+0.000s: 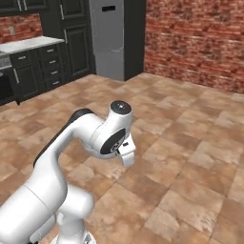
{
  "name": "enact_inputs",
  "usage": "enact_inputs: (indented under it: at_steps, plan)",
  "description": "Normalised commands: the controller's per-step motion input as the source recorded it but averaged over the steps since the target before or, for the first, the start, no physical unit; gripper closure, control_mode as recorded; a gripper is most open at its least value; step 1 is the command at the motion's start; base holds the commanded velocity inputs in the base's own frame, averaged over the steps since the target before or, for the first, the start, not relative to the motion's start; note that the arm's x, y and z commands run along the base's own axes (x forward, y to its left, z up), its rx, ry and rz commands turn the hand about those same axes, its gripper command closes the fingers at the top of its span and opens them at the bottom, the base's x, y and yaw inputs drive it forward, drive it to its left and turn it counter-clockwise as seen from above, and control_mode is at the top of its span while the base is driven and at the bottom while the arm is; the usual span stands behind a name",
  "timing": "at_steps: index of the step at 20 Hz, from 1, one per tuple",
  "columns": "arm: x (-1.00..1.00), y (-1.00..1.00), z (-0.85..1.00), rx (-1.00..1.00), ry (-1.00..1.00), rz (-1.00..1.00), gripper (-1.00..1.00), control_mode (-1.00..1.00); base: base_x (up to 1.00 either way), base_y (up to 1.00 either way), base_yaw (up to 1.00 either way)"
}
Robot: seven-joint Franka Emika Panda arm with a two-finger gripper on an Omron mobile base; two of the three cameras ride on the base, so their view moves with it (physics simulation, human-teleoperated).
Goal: Pick the chicken drumstick and onion from their plates and place them in the bowl. Then put the bowl in the fridge.
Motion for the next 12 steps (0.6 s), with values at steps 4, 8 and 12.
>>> enact_inputs:
  at_steps: [4, 8, 12]
  plan:
    - [0.00, 0.00, 0.00, 0.00, 0.00, 0.00, 1.00, 1.00, 0.87, 0.00, 0.34]
    - [0.00, 0.00, 0.00, 0.00, 0.00, 0.00, 1.00, 1.00, 0.87, 0.00, 0.34]
    - [0.00, 0.00, 0.00, 0.00, 0.00, 0.00, 1.00, 1.00, 0.87, 0.00, 0.33]
